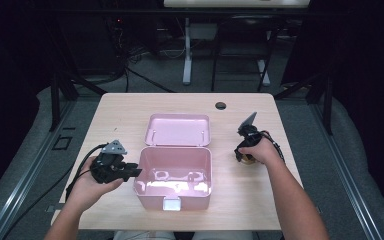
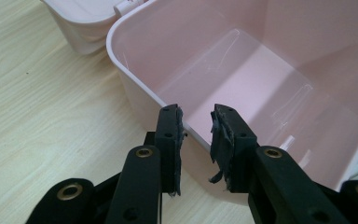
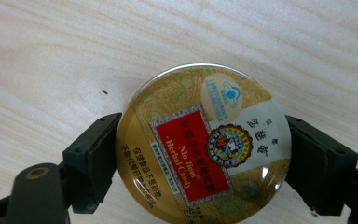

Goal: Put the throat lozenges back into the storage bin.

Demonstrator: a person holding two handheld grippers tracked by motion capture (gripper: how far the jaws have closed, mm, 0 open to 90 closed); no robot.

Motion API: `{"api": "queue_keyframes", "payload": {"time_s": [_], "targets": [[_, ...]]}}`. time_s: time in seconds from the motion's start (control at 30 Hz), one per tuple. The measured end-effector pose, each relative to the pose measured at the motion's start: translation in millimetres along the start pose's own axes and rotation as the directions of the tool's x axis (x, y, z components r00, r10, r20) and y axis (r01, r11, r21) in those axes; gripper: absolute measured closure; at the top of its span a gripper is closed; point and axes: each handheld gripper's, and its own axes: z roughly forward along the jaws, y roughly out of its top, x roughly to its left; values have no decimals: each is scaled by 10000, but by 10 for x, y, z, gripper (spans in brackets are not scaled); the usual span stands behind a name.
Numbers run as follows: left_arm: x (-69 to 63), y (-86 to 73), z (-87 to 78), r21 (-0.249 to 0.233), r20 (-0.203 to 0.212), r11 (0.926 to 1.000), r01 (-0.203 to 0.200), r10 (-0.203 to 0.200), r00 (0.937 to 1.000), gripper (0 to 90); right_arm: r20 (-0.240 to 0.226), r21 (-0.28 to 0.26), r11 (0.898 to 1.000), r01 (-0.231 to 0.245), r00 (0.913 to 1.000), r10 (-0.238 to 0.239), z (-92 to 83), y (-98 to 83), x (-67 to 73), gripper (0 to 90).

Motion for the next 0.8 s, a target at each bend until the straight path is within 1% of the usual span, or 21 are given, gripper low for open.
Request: {"api": "queue_keyframes", "payload": {"time_s": [0.03,0.07,0.1,0.23,0.37,0.4,0.47,0.53,0.57,0.7,0.8], "targets": [[0,0,0,-1,1,10000,3,-3,10000,721,19,-58,9999,111,9999,-111,6,7,-2,183],[1,0,0,2,2,10000,0,0,10000,721,15,-80,10000,55,10000,-55,9,11,3,183],[1,0,0,-4,5,10000,5,-5,10000,720,63,-50,9999,147,9999,-146,7,19,0,184],[2,0,0,-7,14,10000,13,-13,10000,720,157,-1,10000,94,9998,-94,10,34,15,187],[1,0,0,-8,7,10000,16,-16,10000,720,336,9,9998,182,9993,-182,19,41,37,190],[1,0,1,-8,5,10000,9,-9,10000,721,350,48,9999,94,9993,-96,18,41,46,190],[1,0,1,-9,5,10000,11,-11,10000,720,384,104,9998,170,9991,-174,17,45,45,191],[1,-1,1,-15,12,10000,19,-19,10000,721,405,68,9996,256,9988,-259,20,48,41,191],[2,-1,1,-15,14,10000,23,-23,10000,721,378,-9,9998,200,9991,-199,26,45,43,191],[4,0,1,-9,21,10000,17,-17,10000,720,411,-31,9998,172,9990,-171,29,48,43,191],[2,0,1,-9,15,10000,15,-15,10000,720,462,129,9996,264,9986,-270,23,57,39,190]]}}
